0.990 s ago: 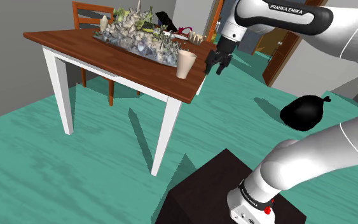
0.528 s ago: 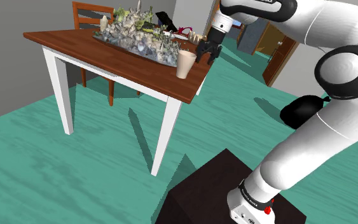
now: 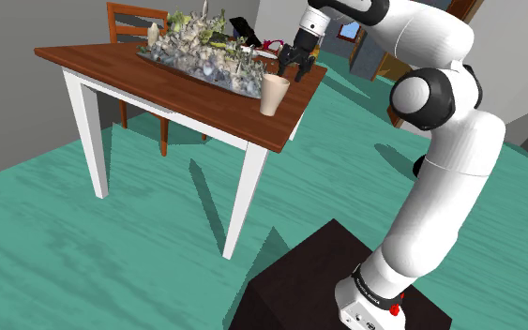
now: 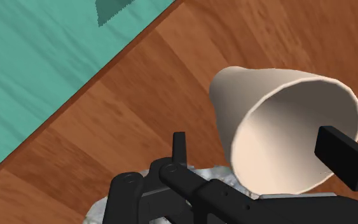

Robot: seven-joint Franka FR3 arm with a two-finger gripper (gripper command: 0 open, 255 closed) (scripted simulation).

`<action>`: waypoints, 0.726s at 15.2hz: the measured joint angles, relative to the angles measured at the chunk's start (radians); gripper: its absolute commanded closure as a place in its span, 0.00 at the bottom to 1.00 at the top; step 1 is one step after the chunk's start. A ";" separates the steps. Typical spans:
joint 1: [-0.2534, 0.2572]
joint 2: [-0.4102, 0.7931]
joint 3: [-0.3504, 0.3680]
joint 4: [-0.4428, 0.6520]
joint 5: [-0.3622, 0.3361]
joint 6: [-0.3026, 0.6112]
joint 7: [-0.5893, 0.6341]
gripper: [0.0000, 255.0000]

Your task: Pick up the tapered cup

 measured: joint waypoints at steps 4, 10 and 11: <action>-0.010 0.048 -0.002 0.042 0.013 0.004 -0.006 0.00; 0.000 0.015 -0.001 -0.080 0.006 0.092 -0.015 1.00; 0.001 0.014 -0.001 -0.082 0.006 0.094 -0.015 1.00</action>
